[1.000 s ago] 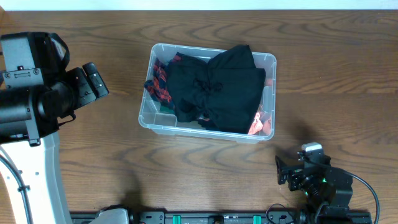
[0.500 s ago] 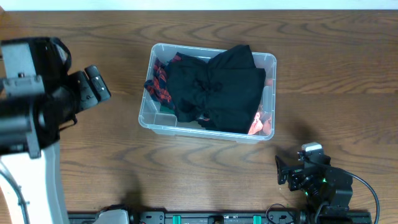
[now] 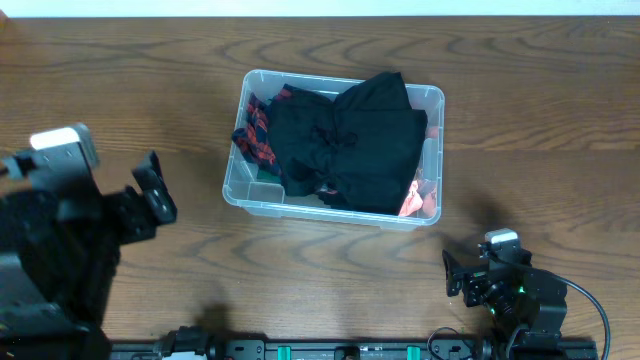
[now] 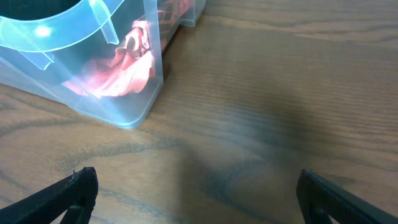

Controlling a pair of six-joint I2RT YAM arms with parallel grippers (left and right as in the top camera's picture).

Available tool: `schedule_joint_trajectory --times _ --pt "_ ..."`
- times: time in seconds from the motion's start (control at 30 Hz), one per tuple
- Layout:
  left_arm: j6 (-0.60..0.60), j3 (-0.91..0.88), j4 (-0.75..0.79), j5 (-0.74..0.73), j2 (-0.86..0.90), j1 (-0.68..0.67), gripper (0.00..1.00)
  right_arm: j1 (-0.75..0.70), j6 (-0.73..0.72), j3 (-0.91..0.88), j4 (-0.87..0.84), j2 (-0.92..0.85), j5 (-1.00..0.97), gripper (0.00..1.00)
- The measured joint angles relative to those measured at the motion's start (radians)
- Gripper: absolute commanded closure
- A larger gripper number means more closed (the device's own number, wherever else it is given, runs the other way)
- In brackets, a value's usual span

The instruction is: Pack container

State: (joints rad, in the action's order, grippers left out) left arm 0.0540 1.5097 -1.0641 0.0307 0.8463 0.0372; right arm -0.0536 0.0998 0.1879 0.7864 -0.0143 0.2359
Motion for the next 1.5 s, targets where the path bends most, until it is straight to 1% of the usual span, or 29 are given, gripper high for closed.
schedule_joint_trajectory --times 0.13,0.5,0.77,0.9,1.1,1.5 --pt "-0.035 -0.222 0.109 -0.008 -0.139 0.0 0.02 0.0 0.0 0.0 0.0 0.002 0.0 0.01" --pt "-0.056 -0.691 0.217 -0.035 -0.474 0.0 0.02 0.0 0.0 0.0 -0.001 0.002 0.0 0.01" --pt "-0.059 -1.017 0.381 -0.079 -0.646 0.0 0.02 0.0 0.0 -0.001 0.0 0.002 0.0 0.01" --pt "-0.059 -1.123 0.409 -0.111 -0.729 -0.004 0.02 0.0 0.0 -0.001 -0.001 0.002 0.0 0.01" --pt "-0.059 -1.209 0.414 -0.129 -0.83 -0.032 0.02 0.0 0.0 -0.001 0.0 0.002 0.0 0.01" --pt "-0.059 -1.331 0.417 -0.13 -0.836 -0.033 0.02 0.0 0.0 -0.001 -0.001 0.002 0.0 0.01"
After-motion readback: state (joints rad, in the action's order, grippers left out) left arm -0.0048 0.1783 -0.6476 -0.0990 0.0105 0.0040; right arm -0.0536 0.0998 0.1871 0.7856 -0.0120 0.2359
